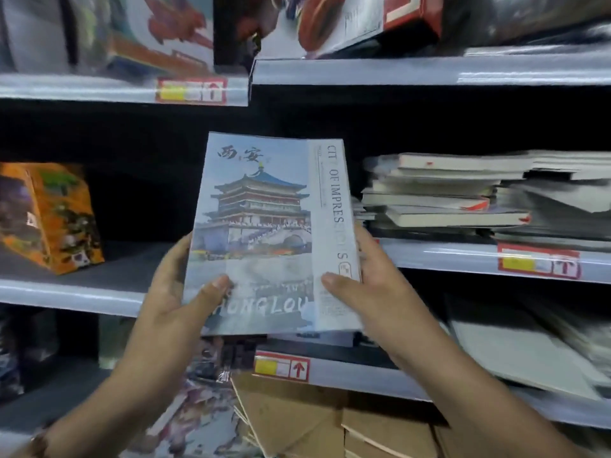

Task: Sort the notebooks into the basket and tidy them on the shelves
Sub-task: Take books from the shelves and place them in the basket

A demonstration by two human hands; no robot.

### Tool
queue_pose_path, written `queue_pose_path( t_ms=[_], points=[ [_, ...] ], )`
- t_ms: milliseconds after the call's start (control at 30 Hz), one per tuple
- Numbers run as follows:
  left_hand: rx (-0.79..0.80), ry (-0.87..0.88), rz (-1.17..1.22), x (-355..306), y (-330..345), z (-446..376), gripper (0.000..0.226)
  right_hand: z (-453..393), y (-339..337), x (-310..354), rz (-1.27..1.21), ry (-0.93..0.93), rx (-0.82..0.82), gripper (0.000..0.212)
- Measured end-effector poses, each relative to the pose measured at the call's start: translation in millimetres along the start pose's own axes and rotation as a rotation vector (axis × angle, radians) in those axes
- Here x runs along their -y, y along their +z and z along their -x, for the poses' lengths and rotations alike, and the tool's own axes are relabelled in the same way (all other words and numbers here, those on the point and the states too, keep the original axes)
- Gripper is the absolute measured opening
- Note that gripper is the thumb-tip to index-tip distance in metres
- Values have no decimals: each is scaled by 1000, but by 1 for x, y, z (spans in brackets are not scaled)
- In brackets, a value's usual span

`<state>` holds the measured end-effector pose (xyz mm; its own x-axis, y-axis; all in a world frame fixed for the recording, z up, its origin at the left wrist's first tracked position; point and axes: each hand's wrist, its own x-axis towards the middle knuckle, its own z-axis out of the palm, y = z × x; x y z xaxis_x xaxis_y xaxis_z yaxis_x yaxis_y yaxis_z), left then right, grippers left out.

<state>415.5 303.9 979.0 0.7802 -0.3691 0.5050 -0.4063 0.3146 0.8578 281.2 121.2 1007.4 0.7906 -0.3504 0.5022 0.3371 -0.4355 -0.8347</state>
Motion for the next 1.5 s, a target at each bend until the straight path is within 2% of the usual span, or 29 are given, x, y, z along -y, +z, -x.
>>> queue_pose_path(
  t_ms=[67, 100, 233, 333, 400, 467, 533, 567, 633, 700, 733, 867, 933, 1000, 1033, 1100, 1200, 1267, 1333, 1400, 1500],
  points=[
    [6, -18, 23, -9, 1, -18, 59, -18, -1, 14, -11, 25, -48, 56],
    [14, -46, 40, -12, 3, -28, 57, -29, -2, 19, -27, 53, -80, 49],
    [24, -154, 35, -28, 18, -86, 30, -69, -13, 38, -148, 213, -239, 45],
    [34, -290, 88, -43, 21, -134, 20, -81, -15, 48, -263, 323, -231, 40],
    [39, -378, 162, -43, 18, -156, 5, -87, -12, 48, -319, 379, -210, 40],
    [54, -417, 216, -35, 15, -164, 12, -92, -11, 46, -391, 405, -211, 36],
    [78, -369, 240, -24, 15, -163, 21, -94, -13, 44, -464, 402, -193, 17],
    [82, -318, 213, -16, 15, -162, 29, -93, -14, 42, -491, 388, -183, 17],
    [54, -201, 110, -4, 15, -159, 37, -90, -14, 36, -443, 369, -168, 36],
    [13, -127, 25, 5, 18, -162, 34, -87, -10, 31, -336, 357, -148, 55],
    [-1, -102, -5, 7, 19, -163, 33, -86, -8, 30, -306, 351, -137, 58],
    [-63, 10, -211, 9, 20, -167, 31, -76, -3, 28, -210, 306, -128, 47],
    [-146, 145, -360, 7, 15, -155, 30, -62, -6, 23, -130, 257, -137, 37],
    [-159, 307, -394, 8, 15, -129, 19, -43, -12, 12, -30, 230, -144, 27],
    [-105, 386, -406, 13, 18, -111, 13, -30, -16, 4, 32, 230, -136, 24],
    [130, 470, -511, 28, 34, -71, 11, -1, -25, -18, 197, 239, -100, 21],
    [550, 474, -777, 67, 67, -18, 33, 47, -44, -61, 481, 319, -41, 25],
    [803, 407, -899, 102, 91, 14, 53, 85, -62, -94, 668, 415, 25, 36],
    [1030, 302, -928, 141, 116, 47, 73, 127, -82, -131, 746, 529, 68, 46],
    [1189, 205, -938, 177, 141, 82, 86, 171, -100, -167, 822, 626, 135, 52],
    [1354, 82, -922, 227, 178, 135, 85, 240, -125, -217, 898, 821, 260, 62]
  ],
)
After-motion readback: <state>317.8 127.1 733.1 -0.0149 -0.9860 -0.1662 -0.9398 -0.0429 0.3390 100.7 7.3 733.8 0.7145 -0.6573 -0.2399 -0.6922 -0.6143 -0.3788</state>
